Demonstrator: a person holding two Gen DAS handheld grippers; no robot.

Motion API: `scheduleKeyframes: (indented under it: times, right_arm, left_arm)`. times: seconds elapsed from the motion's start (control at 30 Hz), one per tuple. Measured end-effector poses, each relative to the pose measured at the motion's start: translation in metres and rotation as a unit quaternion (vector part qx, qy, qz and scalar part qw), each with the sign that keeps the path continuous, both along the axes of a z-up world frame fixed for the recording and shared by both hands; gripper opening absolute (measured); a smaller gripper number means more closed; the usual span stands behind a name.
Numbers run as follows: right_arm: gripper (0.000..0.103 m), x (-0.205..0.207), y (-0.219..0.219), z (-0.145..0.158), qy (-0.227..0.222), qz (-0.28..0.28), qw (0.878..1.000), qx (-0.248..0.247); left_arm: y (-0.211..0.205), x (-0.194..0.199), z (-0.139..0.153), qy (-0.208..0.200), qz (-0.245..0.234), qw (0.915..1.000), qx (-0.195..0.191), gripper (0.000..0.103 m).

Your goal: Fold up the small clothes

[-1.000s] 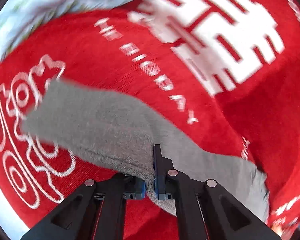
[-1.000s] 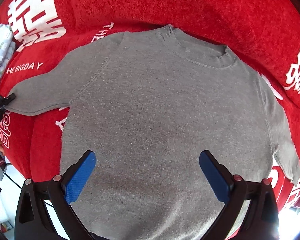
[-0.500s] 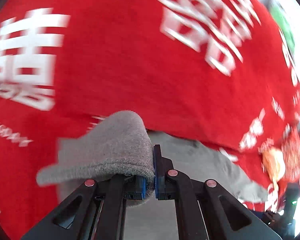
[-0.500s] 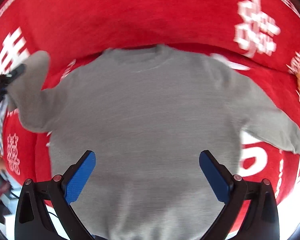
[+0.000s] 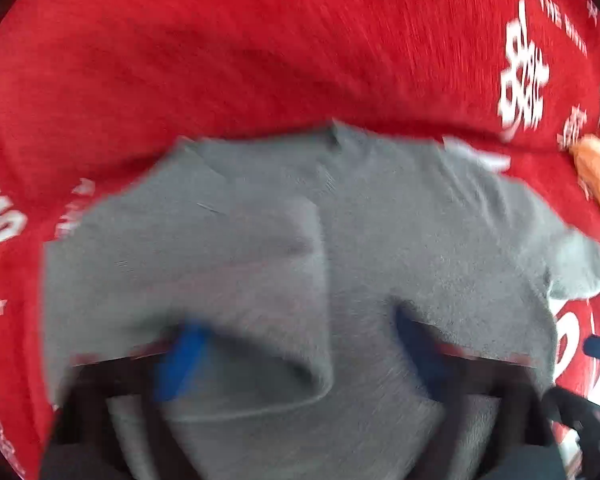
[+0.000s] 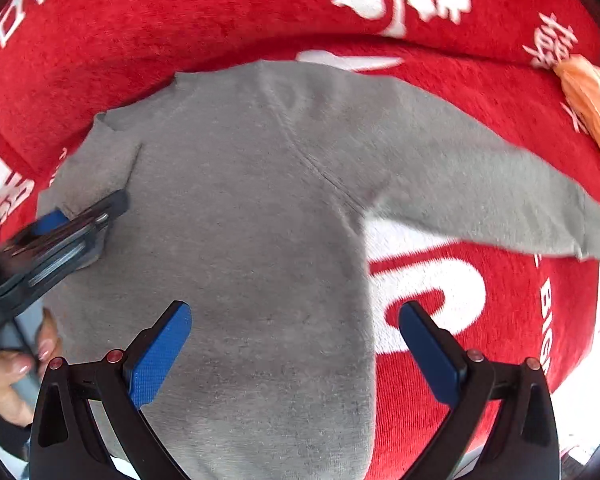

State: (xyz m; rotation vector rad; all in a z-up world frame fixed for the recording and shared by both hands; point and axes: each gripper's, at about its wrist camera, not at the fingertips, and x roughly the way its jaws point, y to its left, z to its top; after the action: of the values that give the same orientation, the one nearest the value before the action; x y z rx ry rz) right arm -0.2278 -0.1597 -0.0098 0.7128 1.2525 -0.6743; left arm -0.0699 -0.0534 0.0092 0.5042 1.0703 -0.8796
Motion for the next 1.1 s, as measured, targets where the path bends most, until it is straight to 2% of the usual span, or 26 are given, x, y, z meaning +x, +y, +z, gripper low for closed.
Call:
scheduleKeyframes:
  times: [0.03, 0.07, 0.1, 0.17, 0.23, 0.27, 0.4, 0.43, 0.47, 0.5, 0.53, 0.57, 0.63, 0.7, 0.73, 0.77, 0.83, 0.87, 0.9, 0.93, 0.97, 1.0, 1.03, 1.07, 1.1]
  right_arm:
    - [0.103, 0.019, 0.006, 0.009, -0.011, 0.034, 0.999, -0.015]
    - [0.103, 0.019, 0.006, 0.009, -0.011, 0.034, 0.999, -0.015]
    - [0.103, 0.050, 0.020, 0.019, -0.026, 0.089, 0.995, -0.039]
    - [0.103, 0.085, 0.040, 0.026, -0.033, 0.157, 0.985, -0.069]
    - [0.103, 0.123, 0.068, 0.025, -0.026, 0.233, 0.966, -0.111]
    - [0.103, 0.147, 0.086, 0.017, -0.010, 0.277, 0.950, -0.142]
    - [0.100, 0.203, 0.124, -0.016, 0.044, 0.361, 0.903, -0.231]
    - [0.098, 0.213, 0.126, -0.023, 0.055, 0.368, 0.895, -0.246]
    - [0.089, 0.213, 0.126, -0.023, 0.055, 0.368, 0.895, -0.246]
    - [0.058, 0.221, 0.126, -0.029, 0.067, 0.370, 0.891, -0.256]
    - [0.031, 0.229, 0.112, -0.036, 0.072, 0.365, 0.897, -0.240]
    - [0.007, 0.228, 0.099, -0.032, 0.054, 0.341, 0.912, -0.220]
    - [0.007, 0.212, 0.068, -0.017, -0.007, 0.268, 0.947, -0.175]
    - [0.007, 0.180, 0.025, -0.009, -0.080, 0.163, 0.978, -0.098]
    - [0.007, 0.163, 0.008, -0.011, -0.107, 0.110, 0.986, -0.063]
    - [0.012, 0.138, -0.015, -0.019, -0.137, 0.036, 0.990, -0.009]
    - [0.038, 0.108, -0.034, -0.038, -0.155, -0.047, 0.985, 0.057]
    - [0.060, 0.093, -0.041, -0.046, -0.164, -0.086, 0.979, 0.082]
    - [0.065, 0.079, -0.046, -0.052, -0.177, -0.122, 0.971, 0.101]
    - [0.063, 0.070, -0.049, -0.056, -0.197, -0.146, 0.962, 0.119]
    - [0.061, 0.065, -0.051, -0.057, -0.206, -0.163, 0.957, 0.126]
    - [0.055, 0.063, -0.051, -0.058, -0.202, -0.172, 0.955, 0.131]
    - [0.043, 0.064, -0.052, -0.058, -0.193, -0.178, 0.956, 0.130]
    - [0.006, 0.068, -0.054, -0.055, -0.191, -0.175, 0.957, 0.129]
    - [0.008, 0.074, -0.055, -0.049, -0.198, -0.160, 0.959, 0.121]
  left_arm:
    - [0.013, 0.003, 0.016, -0.016, 0.002, 0.9998, -0.011, 0.099]
    - [0.025, 0.008, 0.029, -0.027, 0.003, 0.9996, -0.011, 0.099]
    - [0.034, 0.015, 0.036, -0.036, 0.010, 0.9993, -0.008, 0.099]
    - [0.061, 0.041, 0.048, -0.051, 0.037, 0.9980, 0.000, 0.099]
    - [0.086, 0.081, 0.044, -0.052, 0.076, 0.9954, 0.026, 0.099]
    - [0.096, 0.098, 0.038, -0.048, 0.093, 0.9937, 0.039, 0.099]
    - [0.124, 0.162, 0.000, 0.011, 0.165, 0.9832, 0.076, 0.099]
    - [0.127, 0.171, -0.010, 0.033, 0.175, 0.9809, 0.078, 0.099]
    - [0.128, 0.175, -0.017, 0.047, 0.181, 0.9796, 0.074, 0.099]
    - [0.128, 0.177, -0.019, 0.054, 0.182, 0.9793, 0.070, 0.099]
    - [0.127, 0.178, -0.022, 0.057, 0.182, 0.9790, 0.071, 0.099]
    - [0.124, 0.178, -0.024, 0.058, 0.182, 0.9790, 0.072, 0.099]
    - [0.122, 0.175, -0.025, 0.064, 0.181, 0.9789, 0.071, 0.099]
    - [0.122, 0.172, -0.026, 0.066, 0.180, 0.9788, 0.071, 0.099]
    - [0.123, 0.176, -0.025, 0.069, 0.181, 0.9784, 0.072, 0.099]
    - [0.123, 0.176, -0.026, 0.074, 0.183, 0.9777, 0.073, 0.099]
    - [0.122, 0.178, -0.029, 0.082, 0.187, 0.9762, 0.073, 0.099]
    - [0.121, 0.178, -0.029, 0.084, 0.191, 0.9752, 0.072, 0.097]
    - [0.121, 0.177, -0.029, 0.086, 0.193, 0.9749, 0.069, 0.083]
    - [0.121, 0.175, -0.028, 0.094, 0.193, 0.9748, 0.061, 0.076]
    - [0.120, 0.174, -0.028, 0.102, 0.192, 0.9747, 0.053, 0.062]
    - [0.118, 0.171, -0.023, 0.102, 0.189, 0.9757, 0.042, 0.042]
    - [0.115, 0.167, -0.020, 0.102, 0.180, 0.9777, 0.038, 0.031]
    - [0.111, 0.164, -0.016, 0.092, 0.174, 0.9795, 0.043, 0.025]
    - [0.107, 0.160, -0.011, 0.073, 0.168, 0.9819, 0.050, 0.017]
